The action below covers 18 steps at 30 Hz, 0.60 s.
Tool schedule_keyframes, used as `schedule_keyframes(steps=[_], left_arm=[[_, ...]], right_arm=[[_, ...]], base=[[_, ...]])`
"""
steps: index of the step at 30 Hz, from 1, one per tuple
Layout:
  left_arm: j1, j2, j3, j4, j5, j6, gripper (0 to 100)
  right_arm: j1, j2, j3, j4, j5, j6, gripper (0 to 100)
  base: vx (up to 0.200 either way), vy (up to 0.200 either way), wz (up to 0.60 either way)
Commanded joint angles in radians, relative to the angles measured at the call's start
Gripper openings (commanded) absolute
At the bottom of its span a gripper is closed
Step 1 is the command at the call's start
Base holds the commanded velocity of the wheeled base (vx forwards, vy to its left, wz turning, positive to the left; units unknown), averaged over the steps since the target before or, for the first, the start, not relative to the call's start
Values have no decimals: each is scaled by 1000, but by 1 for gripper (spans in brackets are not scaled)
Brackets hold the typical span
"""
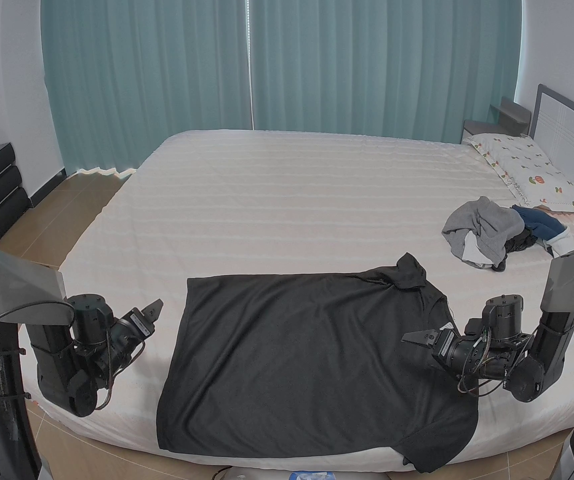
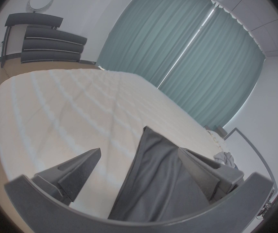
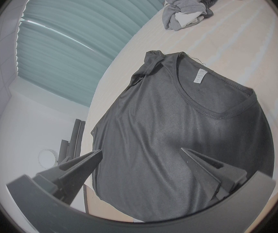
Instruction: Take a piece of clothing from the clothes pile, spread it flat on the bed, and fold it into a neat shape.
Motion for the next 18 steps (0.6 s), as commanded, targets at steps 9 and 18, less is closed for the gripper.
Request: schedule_keyframes(steps=[9, 18], left_arm=[[2, 197, -742, 509, -50, 0, 100], [-20, 369, -1075, 683, -130, -112, 100]], right_arm=[[-7, 126, 11, -193, -1, 92, 100], [-7, 132, 6, -195, 1, 93, 100]], base=[[0, 0, 0], [0, 0, 0]])
